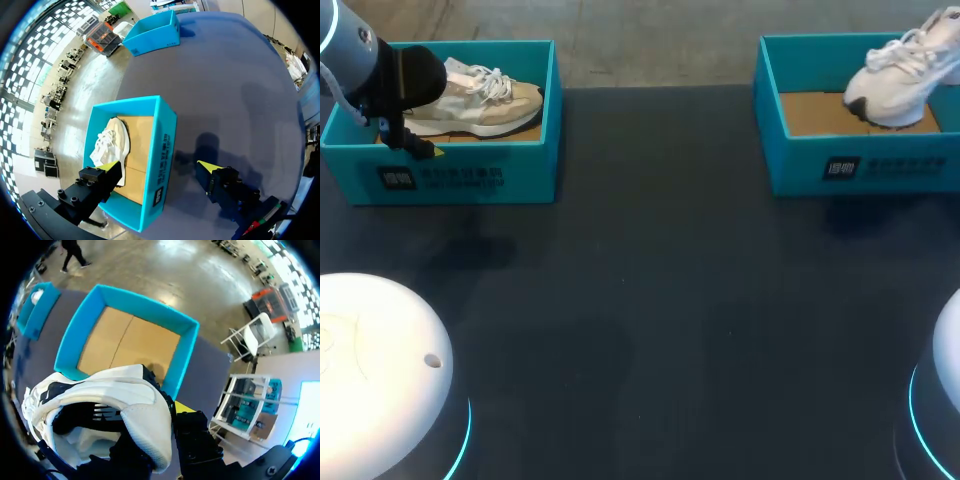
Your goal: Take the shoe out of the shoebox, open the shoe tongue, remove and reinsert the insole, then place the shoe into the shoebox
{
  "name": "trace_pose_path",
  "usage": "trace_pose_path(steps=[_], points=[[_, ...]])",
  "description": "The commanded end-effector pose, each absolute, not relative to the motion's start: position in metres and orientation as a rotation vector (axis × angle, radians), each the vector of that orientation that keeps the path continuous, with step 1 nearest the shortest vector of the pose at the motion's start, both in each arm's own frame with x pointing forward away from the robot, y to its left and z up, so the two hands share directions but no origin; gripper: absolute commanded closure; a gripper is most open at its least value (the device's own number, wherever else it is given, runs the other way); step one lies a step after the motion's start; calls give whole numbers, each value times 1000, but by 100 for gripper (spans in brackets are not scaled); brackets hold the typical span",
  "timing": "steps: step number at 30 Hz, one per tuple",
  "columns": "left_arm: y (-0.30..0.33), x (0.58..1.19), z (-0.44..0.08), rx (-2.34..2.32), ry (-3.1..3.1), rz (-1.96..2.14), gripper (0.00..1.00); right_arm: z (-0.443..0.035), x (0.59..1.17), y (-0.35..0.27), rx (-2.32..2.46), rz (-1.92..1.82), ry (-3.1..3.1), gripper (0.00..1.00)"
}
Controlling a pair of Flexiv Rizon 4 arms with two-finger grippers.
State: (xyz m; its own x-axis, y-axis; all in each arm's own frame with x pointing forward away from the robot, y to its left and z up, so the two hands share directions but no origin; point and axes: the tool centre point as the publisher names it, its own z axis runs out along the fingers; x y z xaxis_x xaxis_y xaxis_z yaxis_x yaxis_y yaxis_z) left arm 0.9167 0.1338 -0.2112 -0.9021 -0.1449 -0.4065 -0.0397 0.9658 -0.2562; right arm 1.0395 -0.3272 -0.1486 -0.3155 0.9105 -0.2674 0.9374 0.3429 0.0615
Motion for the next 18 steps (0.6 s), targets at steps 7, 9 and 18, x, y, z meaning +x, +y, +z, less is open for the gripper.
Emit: trace_pose_path(steps=[7,9,18], points=[[134,916,-211,-133,2682,-333,0,-144,1032,-319,1819,-252,2191,100],[134,916,-211,-133,2682,-333,0,-144,1032,-319,1819,-252,2191,100],[134,916,-211,-133,2682,-333,0,-150,1029,-318,1950,-220,2099,100]])
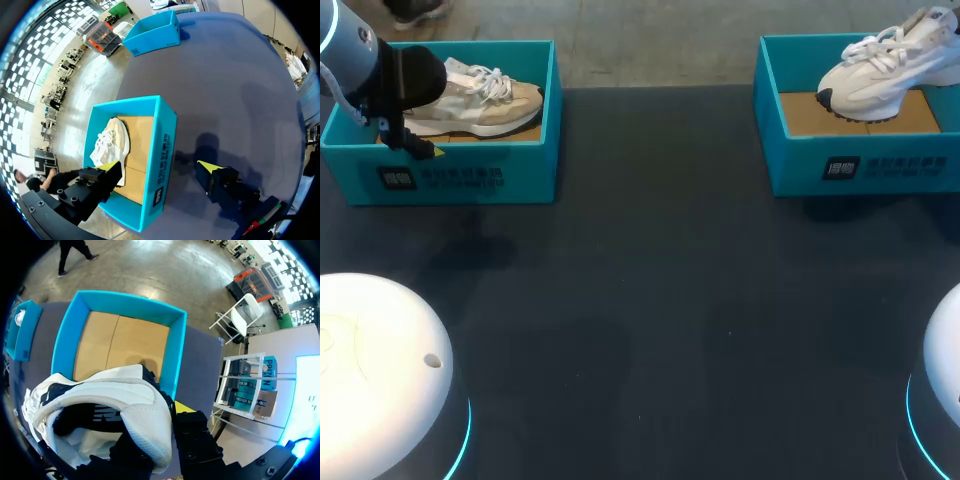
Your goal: Take the shoe out of the shoebox, open the shoe tongue, remove and reinsert the insole, then place the shoe into the shoebox
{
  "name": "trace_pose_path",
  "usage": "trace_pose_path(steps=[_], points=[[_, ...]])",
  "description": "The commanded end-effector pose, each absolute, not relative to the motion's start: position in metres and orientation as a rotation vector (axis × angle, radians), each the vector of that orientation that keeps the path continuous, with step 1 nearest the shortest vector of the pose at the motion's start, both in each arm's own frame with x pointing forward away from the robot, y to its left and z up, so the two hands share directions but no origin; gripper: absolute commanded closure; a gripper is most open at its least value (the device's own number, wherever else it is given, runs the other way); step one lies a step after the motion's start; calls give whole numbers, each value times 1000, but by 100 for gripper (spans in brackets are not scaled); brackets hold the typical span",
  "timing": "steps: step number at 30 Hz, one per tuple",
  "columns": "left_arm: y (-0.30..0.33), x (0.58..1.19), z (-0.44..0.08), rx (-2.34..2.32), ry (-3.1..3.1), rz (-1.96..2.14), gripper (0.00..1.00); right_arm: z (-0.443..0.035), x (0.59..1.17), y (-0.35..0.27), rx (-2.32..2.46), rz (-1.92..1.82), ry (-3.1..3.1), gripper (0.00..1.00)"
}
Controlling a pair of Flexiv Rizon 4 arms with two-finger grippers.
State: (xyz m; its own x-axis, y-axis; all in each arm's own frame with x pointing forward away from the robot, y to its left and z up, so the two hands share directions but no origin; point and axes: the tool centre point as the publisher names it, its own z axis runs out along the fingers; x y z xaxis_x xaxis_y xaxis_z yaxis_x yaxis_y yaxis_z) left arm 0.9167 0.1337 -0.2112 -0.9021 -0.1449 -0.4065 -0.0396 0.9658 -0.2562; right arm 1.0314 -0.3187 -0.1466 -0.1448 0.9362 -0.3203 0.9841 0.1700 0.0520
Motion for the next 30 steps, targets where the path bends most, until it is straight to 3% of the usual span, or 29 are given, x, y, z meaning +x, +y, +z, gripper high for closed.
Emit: trace_pose_path(steps=[1,30], points=[[134,916,-211,-133,2682,-333,0,-152,1028,-317,1976,-210,2074,100],[134,916,-211,-133,2682,-333,0,-169,1018,-320,2134,-214,1839,100]])
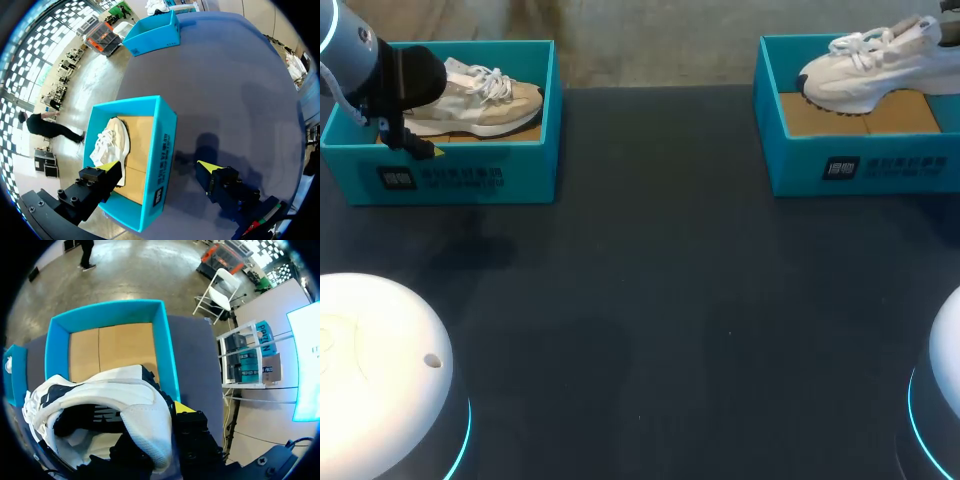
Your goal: Take the shoe out of the shoebox, open the shoe tongue, remove and reinsert the insole, then place the shoe into the shoebox
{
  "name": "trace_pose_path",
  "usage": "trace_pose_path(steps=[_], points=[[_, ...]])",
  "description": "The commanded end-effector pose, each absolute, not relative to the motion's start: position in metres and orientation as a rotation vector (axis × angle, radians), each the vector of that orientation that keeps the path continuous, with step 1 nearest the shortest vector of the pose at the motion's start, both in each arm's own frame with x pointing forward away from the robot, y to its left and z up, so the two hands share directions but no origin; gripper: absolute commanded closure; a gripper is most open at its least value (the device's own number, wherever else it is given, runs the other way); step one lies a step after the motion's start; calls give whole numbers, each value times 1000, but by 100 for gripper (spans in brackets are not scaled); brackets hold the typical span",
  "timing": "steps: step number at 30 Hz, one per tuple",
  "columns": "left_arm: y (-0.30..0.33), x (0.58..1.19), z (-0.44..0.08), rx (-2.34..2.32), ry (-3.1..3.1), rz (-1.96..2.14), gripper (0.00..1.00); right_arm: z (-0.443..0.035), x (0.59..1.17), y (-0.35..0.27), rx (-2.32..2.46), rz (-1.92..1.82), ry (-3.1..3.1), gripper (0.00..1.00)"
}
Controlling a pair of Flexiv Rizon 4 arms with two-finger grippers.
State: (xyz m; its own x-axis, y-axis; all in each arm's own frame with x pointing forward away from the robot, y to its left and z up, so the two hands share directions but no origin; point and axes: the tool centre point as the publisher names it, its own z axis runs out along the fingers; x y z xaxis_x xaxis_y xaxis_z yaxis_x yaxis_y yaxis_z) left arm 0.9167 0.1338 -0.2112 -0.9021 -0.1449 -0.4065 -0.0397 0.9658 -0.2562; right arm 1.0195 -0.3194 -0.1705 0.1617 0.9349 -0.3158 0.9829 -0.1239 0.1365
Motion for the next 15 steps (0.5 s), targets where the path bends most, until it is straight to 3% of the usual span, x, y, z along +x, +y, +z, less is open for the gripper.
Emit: trace_pose_path(steps=[1,15], points=[[134,916,-211,-133,2682,-333,0,-169,1018,-320,2134,-214,1839,100],[134,916,-211,-133,2682,-333,0,-193,1028,-326,2227,-224,1757,100]])
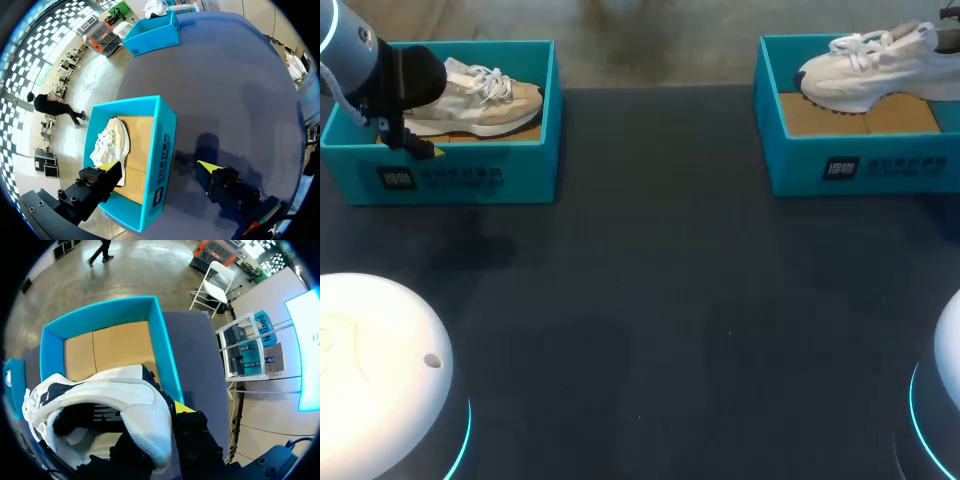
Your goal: Take the shoe out of the shoebox, open the shoe tongue, remove and reinsert the insole, then place the shoe into the shoebox
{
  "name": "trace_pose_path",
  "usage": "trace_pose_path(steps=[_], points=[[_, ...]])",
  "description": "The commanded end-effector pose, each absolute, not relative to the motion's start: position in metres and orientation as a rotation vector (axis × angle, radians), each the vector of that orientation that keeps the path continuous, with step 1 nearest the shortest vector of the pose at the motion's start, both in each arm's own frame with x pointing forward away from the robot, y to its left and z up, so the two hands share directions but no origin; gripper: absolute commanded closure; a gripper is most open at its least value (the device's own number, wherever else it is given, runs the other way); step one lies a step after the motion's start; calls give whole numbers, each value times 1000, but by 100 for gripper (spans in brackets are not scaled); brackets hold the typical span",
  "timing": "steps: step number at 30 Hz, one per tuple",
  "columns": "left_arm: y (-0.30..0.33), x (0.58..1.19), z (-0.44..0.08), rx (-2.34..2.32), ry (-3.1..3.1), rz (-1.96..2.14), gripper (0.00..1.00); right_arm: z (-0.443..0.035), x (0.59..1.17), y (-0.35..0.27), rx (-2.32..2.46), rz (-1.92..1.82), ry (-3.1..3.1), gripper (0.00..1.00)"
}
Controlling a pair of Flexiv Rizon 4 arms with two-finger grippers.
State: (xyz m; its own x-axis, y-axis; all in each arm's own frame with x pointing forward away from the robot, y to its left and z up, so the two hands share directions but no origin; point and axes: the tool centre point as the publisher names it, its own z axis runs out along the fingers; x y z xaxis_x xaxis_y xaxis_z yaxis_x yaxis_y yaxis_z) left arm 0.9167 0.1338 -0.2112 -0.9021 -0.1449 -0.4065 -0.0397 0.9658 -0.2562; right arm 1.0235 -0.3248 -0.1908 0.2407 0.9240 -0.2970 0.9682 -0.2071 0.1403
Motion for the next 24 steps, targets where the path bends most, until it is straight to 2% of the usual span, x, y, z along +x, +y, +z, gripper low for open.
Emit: trace_pose_path(steps=[1,24], points=[[134,916,-211,-133,2682,-333,0,-194,1028,-327,2229,-226,1756,100],[134,916,-211,-133,2682,-333,0,-217,1029,-338,2297,-268,1696,100]])
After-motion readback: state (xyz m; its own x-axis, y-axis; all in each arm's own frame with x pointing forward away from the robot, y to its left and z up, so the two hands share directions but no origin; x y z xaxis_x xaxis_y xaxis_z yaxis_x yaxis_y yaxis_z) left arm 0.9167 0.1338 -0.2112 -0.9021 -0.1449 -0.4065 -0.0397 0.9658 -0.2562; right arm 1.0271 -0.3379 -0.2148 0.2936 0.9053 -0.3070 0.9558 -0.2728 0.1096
